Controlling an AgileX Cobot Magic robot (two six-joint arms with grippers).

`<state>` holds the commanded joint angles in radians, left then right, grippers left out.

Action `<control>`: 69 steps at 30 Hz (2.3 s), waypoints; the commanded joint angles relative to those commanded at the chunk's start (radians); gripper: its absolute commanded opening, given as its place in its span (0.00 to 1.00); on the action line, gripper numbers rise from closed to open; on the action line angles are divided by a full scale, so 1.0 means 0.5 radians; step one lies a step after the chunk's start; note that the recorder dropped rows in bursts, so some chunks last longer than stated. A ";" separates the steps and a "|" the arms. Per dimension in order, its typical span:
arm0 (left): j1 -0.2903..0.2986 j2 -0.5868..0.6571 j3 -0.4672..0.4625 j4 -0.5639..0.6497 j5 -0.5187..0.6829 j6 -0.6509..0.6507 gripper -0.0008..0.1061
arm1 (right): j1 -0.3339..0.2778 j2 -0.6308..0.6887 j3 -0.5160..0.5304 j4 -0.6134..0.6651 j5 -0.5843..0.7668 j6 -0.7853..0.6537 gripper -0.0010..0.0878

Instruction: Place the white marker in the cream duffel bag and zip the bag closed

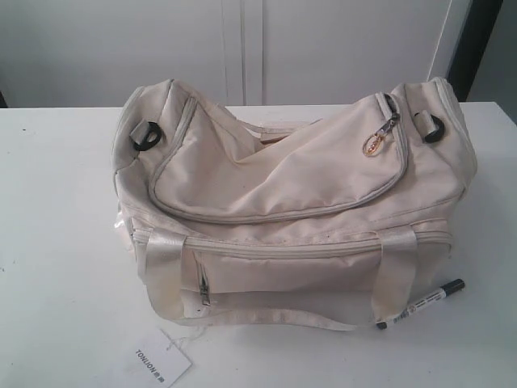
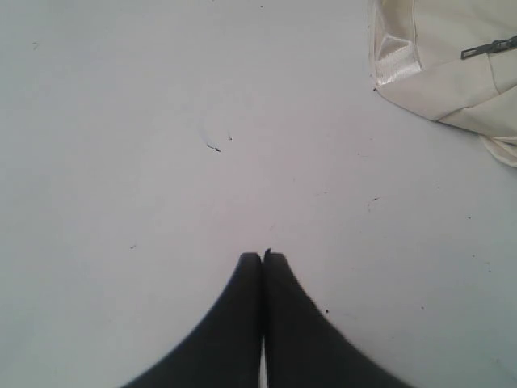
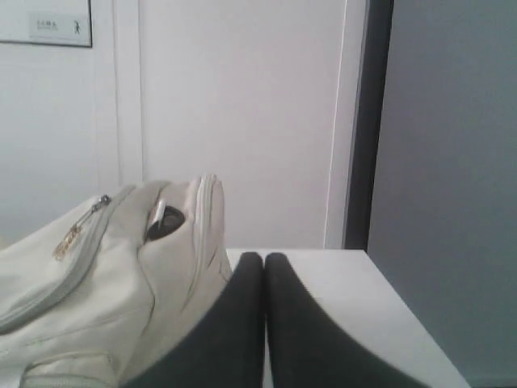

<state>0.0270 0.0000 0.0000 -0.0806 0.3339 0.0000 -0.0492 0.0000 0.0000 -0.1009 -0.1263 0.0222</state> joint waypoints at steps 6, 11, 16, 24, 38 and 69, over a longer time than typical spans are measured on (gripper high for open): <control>0.000 0.000 0.000 0.000 0.000 0.000 0.01 | 0.000 0.000 0.000 0.000 -0.004 0.000 0.01; 0.000 0.000 0.000 0.000 0.000 0.000 0.01 | 0.000 0.000 0.000 0.000 -0.004 0.000 0.01; 0.000 0.000 0.000 0.000 0.000 0.000 0.01 | 0.000 0.000 0.000 0.000 -0.004 0.000 0.01; 0.000 0.000 0.000 0.000 0.000 0.000 0.01 | 0.000 0.000 -0.281 0.009 0.343 0.000 0.01; 0.000 0.000 0.000 0.000 0.000 0.000 0.01 | 0.000 0.005 -0.658 0.009 0.867 0.014 0.01; 0.000 0.000 0.000 0.000 0.000 0.000 0.01 | 0.000 1.393 -1.549 0.471 1.428 0.000 0.01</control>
<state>0.0270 0.0000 0.0000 -0.0806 0.3339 0.0000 -0.0492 0.6963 -0.7745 0.1346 0.5878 0.0222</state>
